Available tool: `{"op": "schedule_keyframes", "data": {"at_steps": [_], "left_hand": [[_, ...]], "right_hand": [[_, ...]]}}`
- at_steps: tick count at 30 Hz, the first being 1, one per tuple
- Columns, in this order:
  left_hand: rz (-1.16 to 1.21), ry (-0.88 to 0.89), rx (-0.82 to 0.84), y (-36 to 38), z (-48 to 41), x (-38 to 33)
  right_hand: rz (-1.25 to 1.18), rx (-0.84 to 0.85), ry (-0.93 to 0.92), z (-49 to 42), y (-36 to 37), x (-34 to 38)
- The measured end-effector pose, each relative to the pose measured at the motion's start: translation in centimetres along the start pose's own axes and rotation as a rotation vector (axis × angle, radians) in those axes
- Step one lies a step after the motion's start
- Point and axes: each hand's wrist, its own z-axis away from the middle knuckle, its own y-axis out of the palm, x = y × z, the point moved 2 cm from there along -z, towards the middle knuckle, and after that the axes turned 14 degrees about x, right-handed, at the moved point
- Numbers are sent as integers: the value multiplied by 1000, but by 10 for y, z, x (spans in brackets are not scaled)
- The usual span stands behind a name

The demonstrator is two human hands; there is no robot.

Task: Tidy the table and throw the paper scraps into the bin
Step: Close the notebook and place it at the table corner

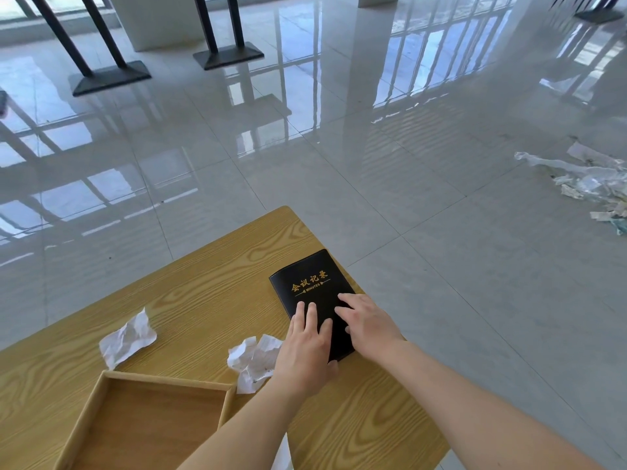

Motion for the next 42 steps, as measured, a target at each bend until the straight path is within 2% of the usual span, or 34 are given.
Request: {"op": "schedule_keyframes", "data": {"at_steps": [18,36,42], "left_hand": [[28,-80,-17,-23,-41,26],[-5,-65,-6,-31,-35,33],[15,-143,-38,-34,-16,43]], "right_hand": [[-16,13,-33,-61,-20,-2],[-20,-2,-18,-58,-24,5],[-44,-57,-26,-46,-31,15]]}}
